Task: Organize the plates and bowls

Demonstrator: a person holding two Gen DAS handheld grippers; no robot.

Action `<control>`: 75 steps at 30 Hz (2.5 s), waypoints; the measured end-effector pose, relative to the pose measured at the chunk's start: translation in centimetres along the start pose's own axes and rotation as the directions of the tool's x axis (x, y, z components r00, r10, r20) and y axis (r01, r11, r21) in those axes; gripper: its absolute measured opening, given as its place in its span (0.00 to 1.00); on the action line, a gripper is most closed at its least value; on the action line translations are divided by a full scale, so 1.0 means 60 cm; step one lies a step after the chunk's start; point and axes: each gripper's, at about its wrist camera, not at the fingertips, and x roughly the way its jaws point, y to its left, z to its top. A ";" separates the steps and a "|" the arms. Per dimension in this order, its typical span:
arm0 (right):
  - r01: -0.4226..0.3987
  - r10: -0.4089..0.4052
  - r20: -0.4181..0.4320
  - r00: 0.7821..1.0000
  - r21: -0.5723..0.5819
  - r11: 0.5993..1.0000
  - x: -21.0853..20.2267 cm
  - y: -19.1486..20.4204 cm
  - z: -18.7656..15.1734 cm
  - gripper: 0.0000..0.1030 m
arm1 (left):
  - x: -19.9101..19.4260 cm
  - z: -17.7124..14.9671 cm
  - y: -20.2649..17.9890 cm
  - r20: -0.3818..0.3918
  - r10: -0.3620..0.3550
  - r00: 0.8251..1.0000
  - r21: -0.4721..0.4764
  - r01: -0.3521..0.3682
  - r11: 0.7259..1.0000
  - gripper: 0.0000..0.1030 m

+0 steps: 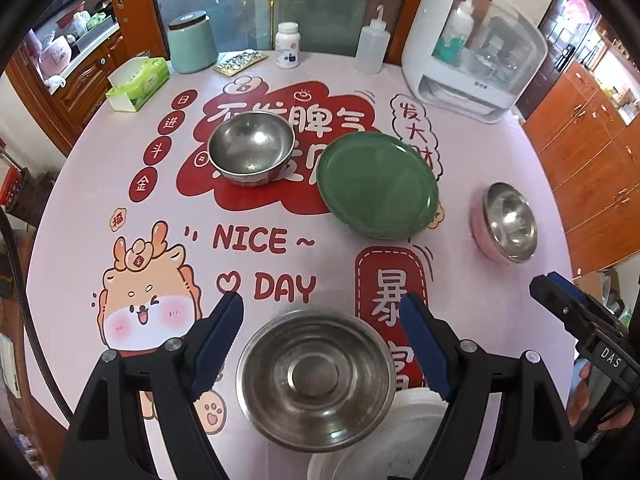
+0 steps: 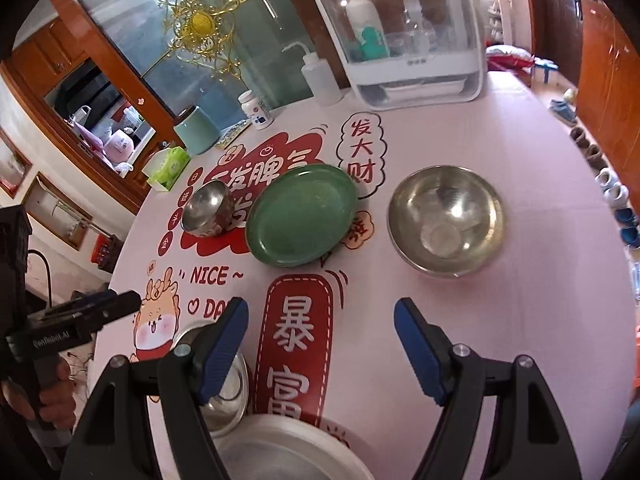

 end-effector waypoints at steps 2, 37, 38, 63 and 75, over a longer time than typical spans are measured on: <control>-0.019 0.019 -0.002 1.000 0.011 1.000 0.016 -0.006 0.009 0.74 | 0.015 0.011 -0.006 -0.009 0.004 1.000 0.003 -0.004 1.000 0.77; -0.063 0.058 0.049 0.997 0.108 0.992 0.200 -0.014 0.040 0.70 | 0.238 0.107 0.005 0.053 0.043 0.998 -0.182 -0.033 0.983 0.74; -0.062 0.057 0.052 0.997 0.103 0.993 0.203 -0.011 0.039 0.69 | 0.239 0.107 0.005 0.054 0.042 0.998 -0.180 -0.032 0.983 0.74; -0.041 0.037 0.050 0.998 0.090 0.995 0.260 -0.033 0.045 0.42 | 0.313 0.124 0.000 0.002 0.009 1.000 -0.153 -0.008 0.988 0.47; -0.008 0.002 0.059 0.998 0.101 0.995 0.275 -0.042 0.047 0.27 | 0.321 0.128 0.005 0.018 -0.048 0.999 -0.134 0.050 0.990 0.25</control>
